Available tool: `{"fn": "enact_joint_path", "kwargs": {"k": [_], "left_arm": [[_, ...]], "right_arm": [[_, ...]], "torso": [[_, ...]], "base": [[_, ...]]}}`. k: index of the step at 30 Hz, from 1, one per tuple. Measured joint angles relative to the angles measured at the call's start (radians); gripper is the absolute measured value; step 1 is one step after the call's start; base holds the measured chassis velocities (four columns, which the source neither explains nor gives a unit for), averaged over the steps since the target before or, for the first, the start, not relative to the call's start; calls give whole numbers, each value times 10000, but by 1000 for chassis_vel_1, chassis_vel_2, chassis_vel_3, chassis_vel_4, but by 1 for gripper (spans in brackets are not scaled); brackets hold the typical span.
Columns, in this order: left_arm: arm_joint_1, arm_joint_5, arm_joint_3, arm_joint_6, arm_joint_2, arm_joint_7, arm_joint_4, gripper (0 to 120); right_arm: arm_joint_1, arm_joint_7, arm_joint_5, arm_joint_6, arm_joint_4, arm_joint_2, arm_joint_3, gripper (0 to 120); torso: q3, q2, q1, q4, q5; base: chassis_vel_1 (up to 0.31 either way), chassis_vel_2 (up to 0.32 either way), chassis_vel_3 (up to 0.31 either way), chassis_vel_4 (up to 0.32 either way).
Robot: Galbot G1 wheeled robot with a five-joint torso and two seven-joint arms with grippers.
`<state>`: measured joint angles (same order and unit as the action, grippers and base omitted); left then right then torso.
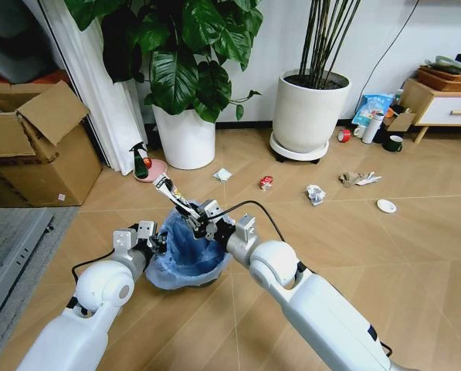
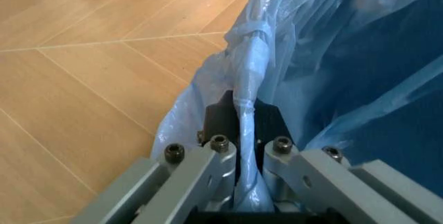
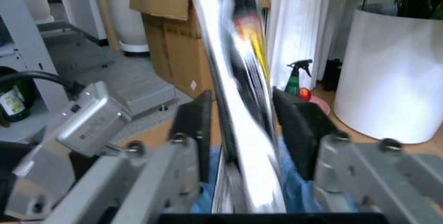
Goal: Pick up the trash bin and place the garbage on the floor into it.
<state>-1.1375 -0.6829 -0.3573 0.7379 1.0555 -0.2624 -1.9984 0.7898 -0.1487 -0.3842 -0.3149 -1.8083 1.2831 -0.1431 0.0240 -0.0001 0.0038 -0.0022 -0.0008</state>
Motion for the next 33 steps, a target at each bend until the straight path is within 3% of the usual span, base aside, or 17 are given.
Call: {"fn": "enact_joint_path", "kwargs": {"k": [11, 17, 21, 24, 33], "left_arm": [[30, 2, -187, -14, 33, 12, -4, 0], [-213, 223, -700, -18, 195, 32, -128, 0], [-347, 641, -919, -20, 267, 193, -197, 0], [-526, 1224, -1220, -41, 384, 480, -200, 0], [-886, 1570, -1559, -214, 456, 713, -323, 0]], "right_arm": [[165, 18, 31, 79, -67, -33, 290, 71], [1198, 609, -135, -172, -749, -183, 1869, 97], [1693, 634, -43, -197, -913, -354, 2662, 100], [2529, 388, 949, 86, -917, -625, 4056, 100], [4153, 292, 1590, 635, -799, -780, 5516, 100]], "torso": [[-1, 1, 0, 0, 0], [-1, 1, 0, 0, 2], [-2, 1, 0, 0, 2], [-2, 1, 0, -3, 3], [-2, 1, -1, -4, 1]], "base": [[0, 0, 0, 0], [0, 0, 0, 0], [0, 0, 0, 0], [0, 0, 0, 0], [0, 0, 0, 0]]}}
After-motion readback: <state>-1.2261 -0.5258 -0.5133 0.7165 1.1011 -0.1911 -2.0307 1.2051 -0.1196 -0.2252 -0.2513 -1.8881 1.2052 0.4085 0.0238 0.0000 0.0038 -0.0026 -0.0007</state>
